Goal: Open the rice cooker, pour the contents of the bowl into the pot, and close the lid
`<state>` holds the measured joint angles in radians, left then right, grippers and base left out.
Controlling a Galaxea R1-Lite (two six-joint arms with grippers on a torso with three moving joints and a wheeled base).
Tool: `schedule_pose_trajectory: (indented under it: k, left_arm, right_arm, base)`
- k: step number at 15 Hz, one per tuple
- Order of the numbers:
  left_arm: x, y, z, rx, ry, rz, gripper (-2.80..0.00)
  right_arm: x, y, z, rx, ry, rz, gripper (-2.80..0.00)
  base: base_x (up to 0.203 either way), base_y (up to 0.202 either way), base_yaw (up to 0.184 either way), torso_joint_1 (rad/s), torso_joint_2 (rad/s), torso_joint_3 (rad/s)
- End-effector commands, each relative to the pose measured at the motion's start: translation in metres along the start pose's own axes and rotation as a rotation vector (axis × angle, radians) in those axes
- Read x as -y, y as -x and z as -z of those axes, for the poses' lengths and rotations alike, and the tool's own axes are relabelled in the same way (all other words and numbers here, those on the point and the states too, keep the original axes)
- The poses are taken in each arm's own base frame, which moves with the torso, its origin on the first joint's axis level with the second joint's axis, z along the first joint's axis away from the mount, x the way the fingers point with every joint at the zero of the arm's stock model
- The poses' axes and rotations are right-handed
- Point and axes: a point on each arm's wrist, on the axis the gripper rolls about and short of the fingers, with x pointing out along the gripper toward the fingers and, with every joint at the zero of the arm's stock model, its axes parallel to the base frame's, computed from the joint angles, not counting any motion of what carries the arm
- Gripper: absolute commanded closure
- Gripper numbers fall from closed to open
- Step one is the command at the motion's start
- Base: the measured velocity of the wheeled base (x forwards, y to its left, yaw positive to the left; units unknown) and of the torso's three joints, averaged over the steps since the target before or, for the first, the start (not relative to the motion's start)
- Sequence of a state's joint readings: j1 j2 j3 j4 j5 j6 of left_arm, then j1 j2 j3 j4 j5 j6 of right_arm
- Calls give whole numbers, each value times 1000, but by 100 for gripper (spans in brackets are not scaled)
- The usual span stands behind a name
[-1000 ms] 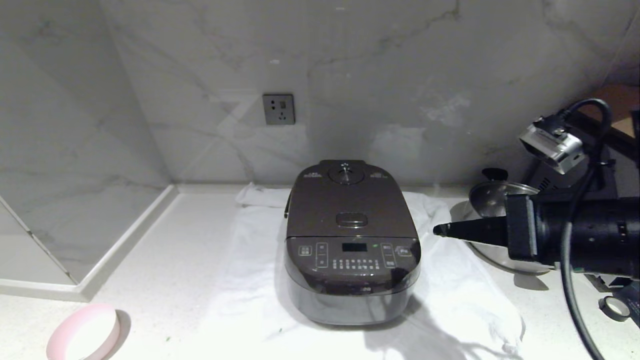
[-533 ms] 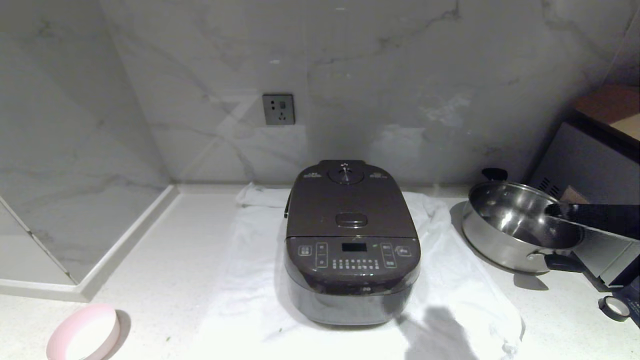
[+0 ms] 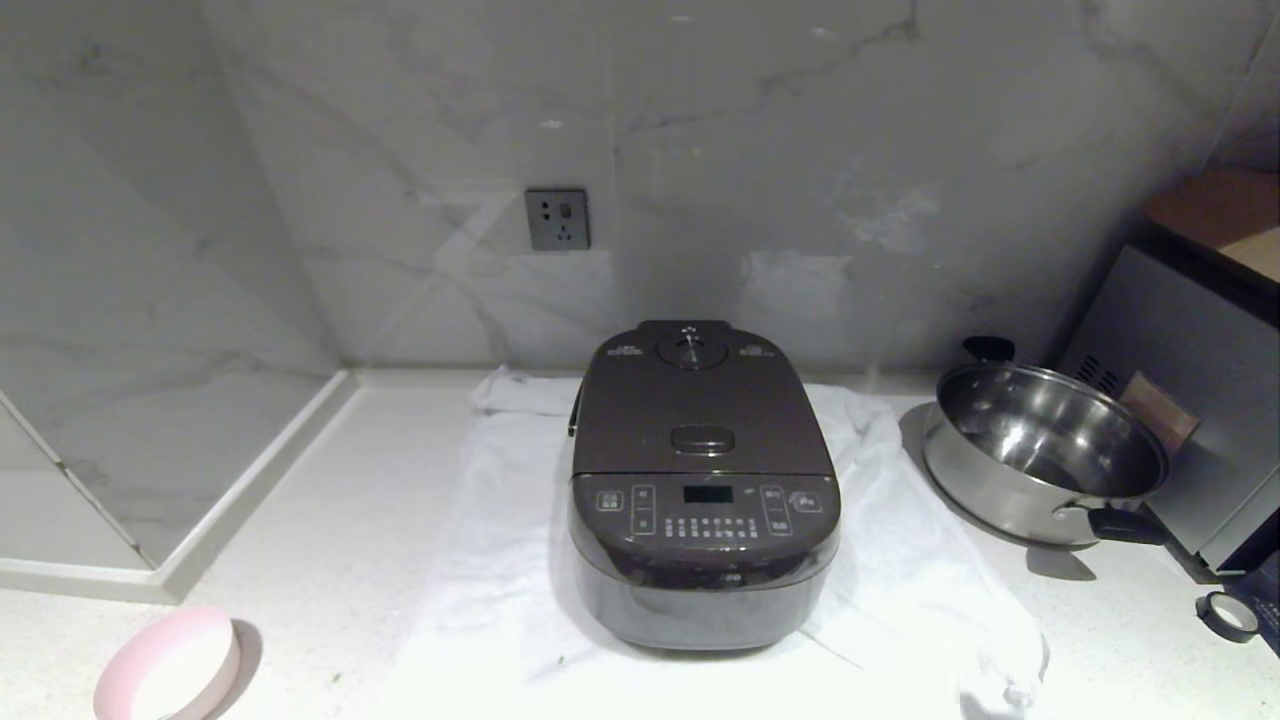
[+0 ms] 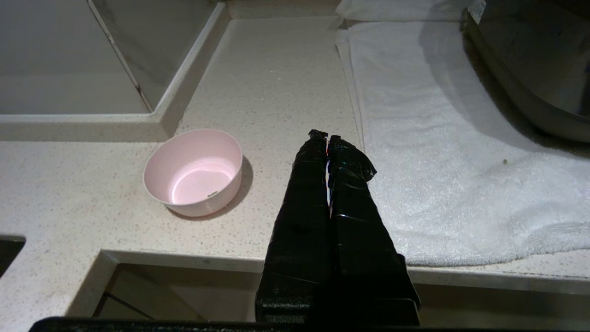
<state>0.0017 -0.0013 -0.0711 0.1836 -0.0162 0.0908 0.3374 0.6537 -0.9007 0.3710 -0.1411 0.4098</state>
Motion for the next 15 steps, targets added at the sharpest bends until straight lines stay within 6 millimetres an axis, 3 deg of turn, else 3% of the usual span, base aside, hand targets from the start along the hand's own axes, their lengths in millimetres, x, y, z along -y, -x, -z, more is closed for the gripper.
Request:
schedule_pose_trajectory:
  k: [1, 5, 8, 12, 15]
  left_arm:
    - [0, 0, 0, 1, 8, -5, 0]
    - [0, 0, 0, 3, 50, -15, 0]
    - [0, 0, 0, 3, 49, -16, 0]
    - [0, 0, 0, 2, 44, -10, 0]
    - [0, 0, 0, 3, 43, -16, 0]
  right_arm:
    - [9, 33, 9, 129, 23, 67, 0]
    - [16, 65, 37, 249, 222, 201, 0]
    - [20, 72, 60, 272, 310, 285, 0]
    - [17, 92, 79, 351, 425, 277, 0]
    - [25, 98, 107, 381, 487, 271, 0]
  base:
    - [0, 0, 0, 0, 0, 0]
    - [0, 0, 0, 0, 0, 0]
    - [0, 0, 0, 0, 0, 0]
    - [0, 0, 0, 0, 0, 0]
    - [0, 0, 0, 0, 0, 0]
